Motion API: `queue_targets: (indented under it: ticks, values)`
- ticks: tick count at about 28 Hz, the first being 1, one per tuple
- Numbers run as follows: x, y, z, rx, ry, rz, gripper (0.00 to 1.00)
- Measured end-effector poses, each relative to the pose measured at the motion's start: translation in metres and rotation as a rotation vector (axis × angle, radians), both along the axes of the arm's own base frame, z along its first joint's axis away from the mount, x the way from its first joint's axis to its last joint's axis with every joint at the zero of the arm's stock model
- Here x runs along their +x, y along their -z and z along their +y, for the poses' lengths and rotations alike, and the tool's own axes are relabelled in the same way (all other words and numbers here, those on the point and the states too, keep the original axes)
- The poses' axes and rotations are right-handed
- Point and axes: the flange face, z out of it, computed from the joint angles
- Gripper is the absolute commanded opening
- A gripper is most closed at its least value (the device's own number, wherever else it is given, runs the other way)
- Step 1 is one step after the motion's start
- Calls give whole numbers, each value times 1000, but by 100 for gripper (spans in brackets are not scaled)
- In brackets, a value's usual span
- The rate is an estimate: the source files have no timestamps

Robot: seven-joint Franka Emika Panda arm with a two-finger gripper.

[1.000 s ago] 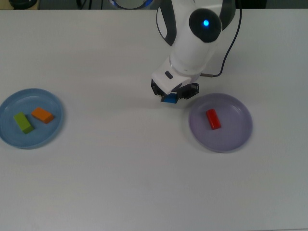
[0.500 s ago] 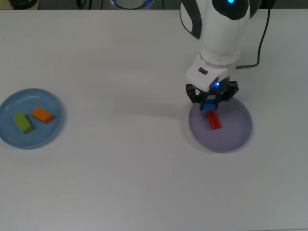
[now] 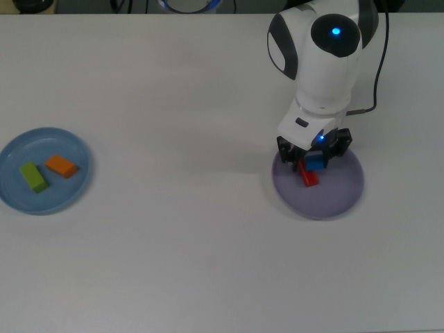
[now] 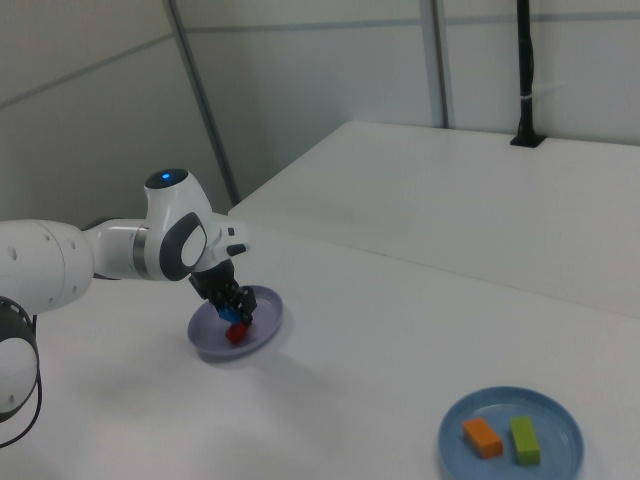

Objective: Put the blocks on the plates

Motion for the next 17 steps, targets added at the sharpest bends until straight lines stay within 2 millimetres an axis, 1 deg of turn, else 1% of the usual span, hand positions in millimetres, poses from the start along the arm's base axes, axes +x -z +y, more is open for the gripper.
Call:
queue_targets:
  ticks: [10, 14, 16, 17]
  values:
    - [5, -17, 0, 18, 2, -27, 100]
    - [6, -29, -11, 14, 24, -13, 100]
    - [4, -34, -23, -5, 46, 22, 100]
    - [3, -38, -33, -21, 63, 48, 100]
